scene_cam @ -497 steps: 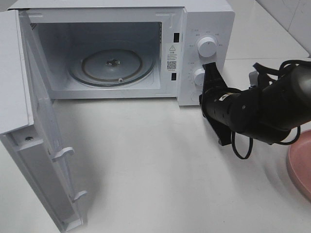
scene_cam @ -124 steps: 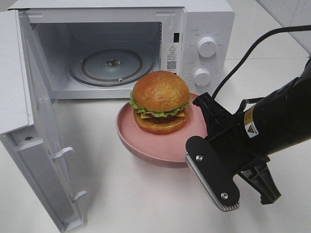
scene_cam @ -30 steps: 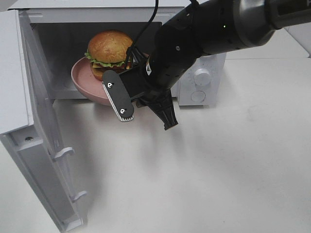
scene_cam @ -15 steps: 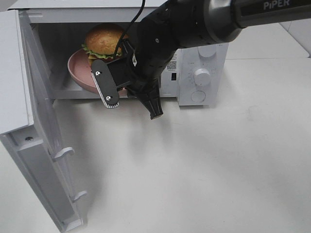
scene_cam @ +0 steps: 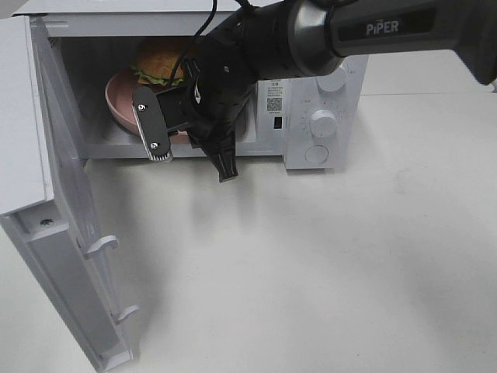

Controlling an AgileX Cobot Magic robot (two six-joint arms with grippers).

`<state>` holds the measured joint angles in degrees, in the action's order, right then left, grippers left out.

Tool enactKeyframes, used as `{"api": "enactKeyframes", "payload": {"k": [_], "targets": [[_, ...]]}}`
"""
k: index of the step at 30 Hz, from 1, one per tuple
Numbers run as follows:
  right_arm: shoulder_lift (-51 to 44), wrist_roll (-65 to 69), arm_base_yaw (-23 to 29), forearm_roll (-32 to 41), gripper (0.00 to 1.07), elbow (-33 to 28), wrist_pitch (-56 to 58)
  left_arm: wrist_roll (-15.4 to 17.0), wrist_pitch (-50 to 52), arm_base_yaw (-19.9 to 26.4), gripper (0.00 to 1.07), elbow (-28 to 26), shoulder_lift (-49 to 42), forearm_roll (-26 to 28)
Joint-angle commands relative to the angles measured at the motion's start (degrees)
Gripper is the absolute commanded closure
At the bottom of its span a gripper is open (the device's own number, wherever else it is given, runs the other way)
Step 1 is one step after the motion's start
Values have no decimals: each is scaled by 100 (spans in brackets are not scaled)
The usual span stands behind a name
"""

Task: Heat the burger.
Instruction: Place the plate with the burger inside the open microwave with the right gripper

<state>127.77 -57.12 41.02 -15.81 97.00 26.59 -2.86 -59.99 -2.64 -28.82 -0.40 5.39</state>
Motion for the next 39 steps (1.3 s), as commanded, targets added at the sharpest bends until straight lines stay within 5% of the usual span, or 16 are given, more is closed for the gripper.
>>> {"api": "enactKeyframes", "payload": {"k": [1,25,31,36,39], "targets": [[109,97,-29,-138,107,321,-292,23,52,11,7,11,-103,46],[779,378,-160,-378,104,1169,-321,23,52,11,7,11,-103,46],[779,390,-160,-378,95,1169,-355,23,52,11,7,11,-103,46],[779,413,-160,-378,72,1169,-332,23,52,11,7,11,-103,46],[779,458,-160,-378,69,1169,-327,23,52,11,7,11,-103,46]]}}
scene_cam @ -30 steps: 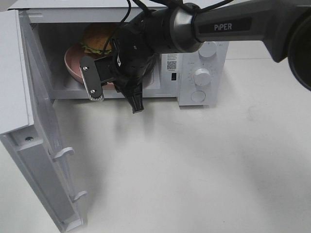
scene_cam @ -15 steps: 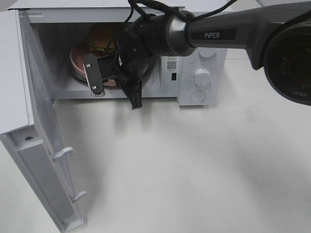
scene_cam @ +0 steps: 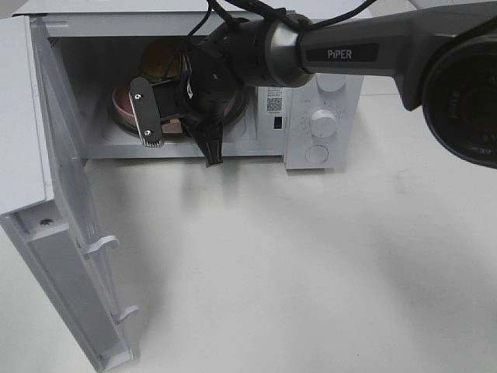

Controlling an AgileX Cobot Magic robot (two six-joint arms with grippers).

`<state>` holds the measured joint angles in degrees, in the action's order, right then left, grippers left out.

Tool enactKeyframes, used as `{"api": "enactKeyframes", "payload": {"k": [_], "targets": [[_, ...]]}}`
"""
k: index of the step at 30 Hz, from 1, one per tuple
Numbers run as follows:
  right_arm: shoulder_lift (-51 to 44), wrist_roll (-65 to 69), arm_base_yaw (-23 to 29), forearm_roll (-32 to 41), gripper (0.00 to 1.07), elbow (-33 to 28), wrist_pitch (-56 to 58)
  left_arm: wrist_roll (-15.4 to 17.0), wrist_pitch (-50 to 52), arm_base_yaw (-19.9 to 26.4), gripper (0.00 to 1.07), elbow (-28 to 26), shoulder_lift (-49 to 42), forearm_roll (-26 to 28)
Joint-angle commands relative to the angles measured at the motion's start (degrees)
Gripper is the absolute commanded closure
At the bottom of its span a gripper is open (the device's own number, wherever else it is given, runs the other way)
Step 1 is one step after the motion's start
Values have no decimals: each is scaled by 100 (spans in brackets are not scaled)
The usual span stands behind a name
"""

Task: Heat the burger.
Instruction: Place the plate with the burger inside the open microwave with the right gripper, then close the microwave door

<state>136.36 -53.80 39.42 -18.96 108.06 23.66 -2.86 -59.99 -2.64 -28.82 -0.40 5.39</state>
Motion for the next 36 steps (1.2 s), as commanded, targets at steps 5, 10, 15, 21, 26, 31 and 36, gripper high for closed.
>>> {"api": "enactKeyframes", "payload": {"k": [5,10,15,21,26,31,36], "targets": [[-80,407,6,-63,61,46,-23,23,52,11,7,11,-103,46],[-92,751,11,-69,50,17,46,23,52,11,7,11,-103,46],[-246,808,11,-69,42,-321,-97,23,52,11,7,11,-103,46],[-642,808,6,-92,31,-968,-493,23,52,11,7,11,-103,46],[-957,808,6,-92,30,-1427,-773,23,52,11,7,11,-103,46],[-1301,808,6,-92,30,-1874,-917,23,52,11,7,11,-103,46],[-1633,831,6,-92,31,-2332,-997,23,52,11,7,11,-103,46]]}}
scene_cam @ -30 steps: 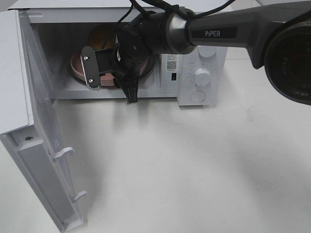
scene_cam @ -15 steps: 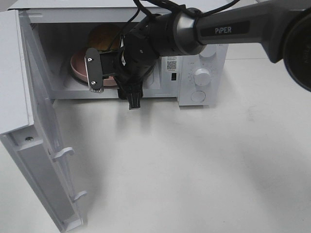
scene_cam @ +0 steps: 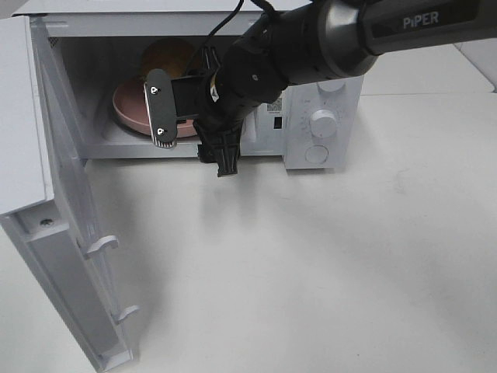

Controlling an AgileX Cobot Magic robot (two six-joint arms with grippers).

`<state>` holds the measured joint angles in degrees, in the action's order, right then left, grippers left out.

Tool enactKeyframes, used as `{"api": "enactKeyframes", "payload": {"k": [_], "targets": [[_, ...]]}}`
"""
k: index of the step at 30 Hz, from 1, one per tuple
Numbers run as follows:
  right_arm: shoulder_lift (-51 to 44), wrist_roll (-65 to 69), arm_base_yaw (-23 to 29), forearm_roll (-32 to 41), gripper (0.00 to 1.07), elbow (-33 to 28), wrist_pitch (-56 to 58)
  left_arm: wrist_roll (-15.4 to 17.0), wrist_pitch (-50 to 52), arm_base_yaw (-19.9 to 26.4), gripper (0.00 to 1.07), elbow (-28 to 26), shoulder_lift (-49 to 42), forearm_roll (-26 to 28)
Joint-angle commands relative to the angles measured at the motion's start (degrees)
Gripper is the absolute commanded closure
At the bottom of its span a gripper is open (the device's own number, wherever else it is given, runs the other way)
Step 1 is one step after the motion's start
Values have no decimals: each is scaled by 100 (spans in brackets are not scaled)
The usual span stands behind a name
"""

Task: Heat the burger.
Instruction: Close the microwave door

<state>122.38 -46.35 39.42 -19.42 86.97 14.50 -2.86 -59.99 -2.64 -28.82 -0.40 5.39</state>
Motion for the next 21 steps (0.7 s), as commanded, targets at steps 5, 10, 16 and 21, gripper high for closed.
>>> {"api": "enactKeyframes", "payload": {"k": [5,10,16,21], "targets": [[-527,235,6,-46,31,-653,-304,23,52,11,7,11,-103,46],[-911,413,6,-46,31,-1140,-453,23,52,11,7,11,-103,46],[-1392,573,6,-40,31,-1707,-464,23,52,11,7,11,-103,46],[-1765,894,6,-29,31,-2091,-441,23,52,11,7,11,-103,46]]}}
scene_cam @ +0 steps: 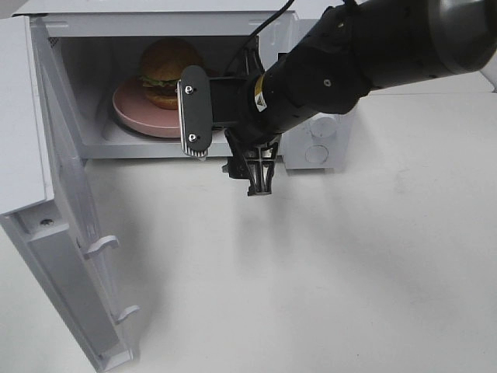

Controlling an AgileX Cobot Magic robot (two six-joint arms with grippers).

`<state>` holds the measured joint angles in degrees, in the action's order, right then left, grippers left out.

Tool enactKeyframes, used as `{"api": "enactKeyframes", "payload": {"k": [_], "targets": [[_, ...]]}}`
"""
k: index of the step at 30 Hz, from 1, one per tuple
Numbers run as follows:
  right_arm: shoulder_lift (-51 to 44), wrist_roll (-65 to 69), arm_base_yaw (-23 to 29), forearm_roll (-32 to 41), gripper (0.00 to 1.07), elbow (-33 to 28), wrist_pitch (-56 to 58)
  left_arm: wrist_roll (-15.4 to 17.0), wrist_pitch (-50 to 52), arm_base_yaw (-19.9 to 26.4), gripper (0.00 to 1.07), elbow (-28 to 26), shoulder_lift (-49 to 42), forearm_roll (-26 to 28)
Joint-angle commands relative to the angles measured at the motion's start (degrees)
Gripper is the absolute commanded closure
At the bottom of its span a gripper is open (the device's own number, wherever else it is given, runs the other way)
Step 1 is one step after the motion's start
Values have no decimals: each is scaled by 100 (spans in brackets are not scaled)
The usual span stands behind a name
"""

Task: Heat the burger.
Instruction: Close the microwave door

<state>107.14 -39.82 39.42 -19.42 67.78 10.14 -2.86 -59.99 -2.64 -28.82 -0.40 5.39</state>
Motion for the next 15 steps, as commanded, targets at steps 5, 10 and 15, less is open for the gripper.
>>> {"api": "enactKeyframes", "payload": {"k": [5,10,15], "targets": [[-619,544,6,-29,31,-561,-6,23,52,11,7,11,-103,46],[-911,791,6,-29,31,-848,-6,23,52,11,7,11,-103,46],[-1243,1243,6,-23,31,-1157,132,23,52,11,7,11,-103,46]]}}
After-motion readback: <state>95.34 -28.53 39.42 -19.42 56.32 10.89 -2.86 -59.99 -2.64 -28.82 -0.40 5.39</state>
